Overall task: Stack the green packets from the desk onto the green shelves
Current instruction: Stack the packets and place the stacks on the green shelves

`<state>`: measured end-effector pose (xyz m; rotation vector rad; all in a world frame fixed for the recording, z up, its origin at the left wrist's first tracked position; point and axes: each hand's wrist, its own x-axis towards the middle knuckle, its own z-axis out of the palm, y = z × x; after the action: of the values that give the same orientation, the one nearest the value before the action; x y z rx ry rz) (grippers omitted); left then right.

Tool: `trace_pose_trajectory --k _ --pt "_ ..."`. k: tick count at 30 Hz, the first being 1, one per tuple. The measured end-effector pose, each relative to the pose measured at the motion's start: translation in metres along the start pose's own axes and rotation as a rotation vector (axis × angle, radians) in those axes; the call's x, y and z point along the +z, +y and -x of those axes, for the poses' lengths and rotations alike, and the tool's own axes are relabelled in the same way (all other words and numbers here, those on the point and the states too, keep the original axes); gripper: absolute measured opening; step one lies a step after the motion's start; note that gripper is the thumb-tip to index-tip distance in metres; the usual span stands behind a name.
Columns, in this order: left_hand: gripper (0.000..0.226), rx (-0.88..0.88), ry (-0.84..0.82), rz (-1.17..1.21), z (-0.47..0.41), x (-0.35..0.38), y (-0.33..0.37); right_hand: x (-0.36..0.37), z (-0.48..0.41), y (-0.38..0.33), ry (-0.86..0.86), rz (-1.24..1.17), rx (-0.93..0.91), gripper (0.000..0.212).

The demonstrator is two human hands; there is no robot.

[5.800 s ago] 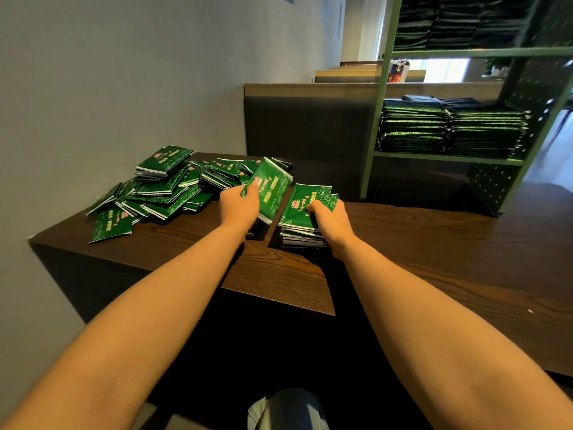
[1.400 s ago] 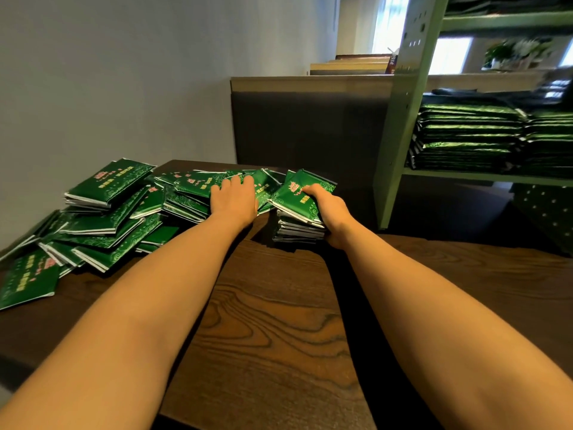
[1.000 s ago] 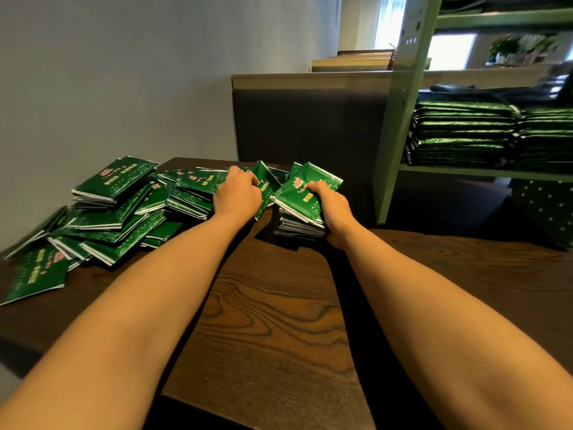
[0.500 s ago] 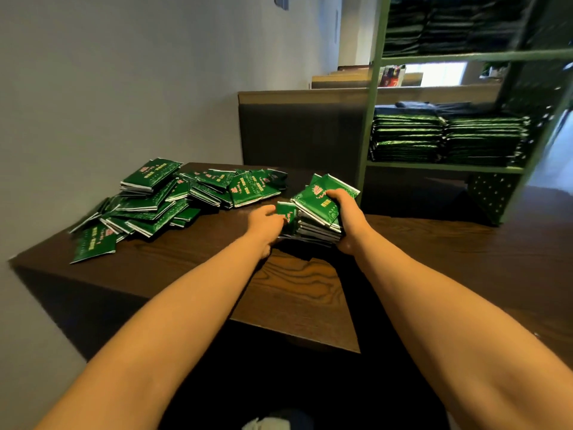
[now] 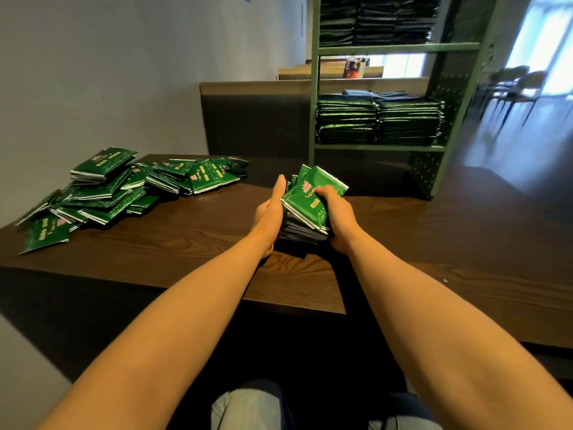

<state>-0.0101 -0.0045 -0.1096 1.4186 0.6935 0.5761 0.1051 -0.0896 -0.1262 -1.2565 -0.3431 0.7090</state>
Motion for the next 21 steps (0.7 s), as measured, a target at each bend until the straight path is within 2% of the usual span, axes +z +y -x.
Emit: trace_pose_trajectory --k 2,6,9,11,17,21 --pt "0.050 -0.001 -0.071 0.033 -0.003 -0.004 -0.003 -0.002 0.001 -0.001 -0.020 0.021 -0.011 0.037" --pt "0.023 0.027 -0.147 0.102 -0.003 -0.009 -0.005 -0.006 -0.001 -0.001 -0.063 0.054 -0.026 0.035" --pt "0.017 0.048 -0.163 0.091 -0.005 -0.012 -0.009 -0.009 0.000 -0.001 -0.092 0.047 -0.040 0.052" --pt "0.017 0.070 -0.169 0.068 -0.009 -0.012 -0.013 -0.010 0.000 -0.001 -0.091 0.063 -0.059 0.063" --pt "0.038 0.056 -0.171 0.034 -0.003 -0.009 -0.008 -0.008 0.010 0.000 -0.083 0.088 -0.077 0.029" --pt "0.038 0.070 -0.175 -0.055 0.001 -0.008 0.006 -0.005 0.016 -0.011 -0.136 0.097 -0.129 0.047"
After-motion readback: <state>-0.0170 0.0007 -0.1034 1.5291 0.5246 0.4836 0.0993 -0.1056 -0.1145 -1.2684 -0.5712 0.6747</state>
